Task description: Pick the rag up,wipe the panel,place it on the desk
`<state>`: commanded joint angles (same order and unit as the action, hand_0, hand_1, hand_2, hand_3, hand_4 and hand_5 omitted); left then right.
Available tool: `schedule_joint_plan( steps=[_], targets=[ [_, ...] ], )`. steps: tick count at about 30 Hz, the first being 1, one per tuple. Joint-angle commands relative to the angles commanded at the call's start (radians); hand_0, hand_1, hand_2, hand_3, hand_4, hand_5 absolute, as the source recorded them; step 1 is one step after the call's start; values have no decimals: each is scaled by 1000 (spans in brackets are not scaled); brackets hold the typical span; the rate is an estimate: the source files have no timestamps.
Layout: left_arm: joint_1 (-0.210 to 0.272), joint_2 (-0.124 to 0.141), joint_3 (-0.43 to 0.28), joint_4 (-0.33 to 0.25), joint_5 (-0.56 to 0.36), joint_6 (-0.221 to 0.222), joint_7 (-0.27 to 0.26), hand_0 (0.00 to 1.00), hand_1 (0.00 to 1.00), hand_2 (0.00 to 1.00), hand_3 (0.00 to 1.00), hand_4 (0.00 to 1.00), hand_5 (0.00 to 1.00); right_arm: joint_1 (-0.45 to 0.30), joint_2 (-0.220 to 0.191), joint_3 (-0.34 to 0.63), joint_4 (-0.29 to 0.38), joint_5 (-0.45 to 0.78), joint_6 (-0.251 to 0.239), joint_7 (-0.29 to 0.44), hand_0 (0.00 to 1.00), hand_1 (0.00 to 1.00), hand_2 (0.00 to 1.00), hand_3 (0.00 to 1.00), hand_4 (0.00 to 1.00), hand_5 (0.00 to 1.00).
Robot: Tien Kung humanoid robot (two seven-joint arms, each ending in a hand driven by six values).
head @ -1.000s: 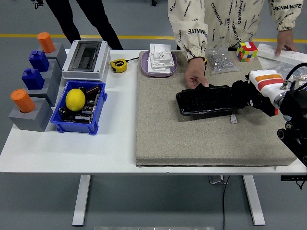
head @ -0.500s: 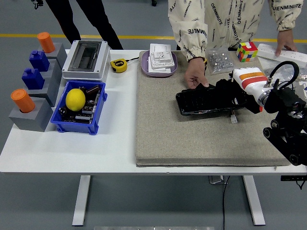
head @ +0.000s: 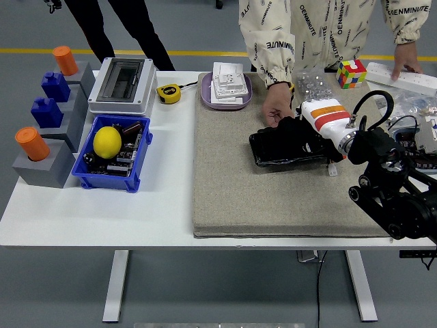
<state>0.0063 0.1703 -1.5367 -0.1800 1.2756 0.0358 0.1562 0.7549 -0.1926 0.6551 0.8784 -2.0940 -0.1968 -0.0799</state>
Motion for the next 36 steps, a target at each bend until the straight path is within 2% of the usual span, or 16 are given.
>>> schedule_joint_plan(
  steps=[9,24,30,36],
  targets=[
    [3,2,3,0,0,0,0,640,689,724,565,593,466,22,41,-64,38,7,-1,-7,227,358,437,416,994,54],
    [1,4,2,0,3,0,1,639,689,724,565,594,466,70,91,-149,60,20,3,-14,225,358,437,415,993,53],
    [-2,4,2,0,3,0,0,640,689,723,566,593,466,73,96,-154,58,22,3,-13,225,358,437,415,992,52],
    [-1,2,-3,0,4,1,1,640,689,723,566,593,465,66,77,-138,46,22,3,-12,226,358,437,414,991,52]
  ],
)
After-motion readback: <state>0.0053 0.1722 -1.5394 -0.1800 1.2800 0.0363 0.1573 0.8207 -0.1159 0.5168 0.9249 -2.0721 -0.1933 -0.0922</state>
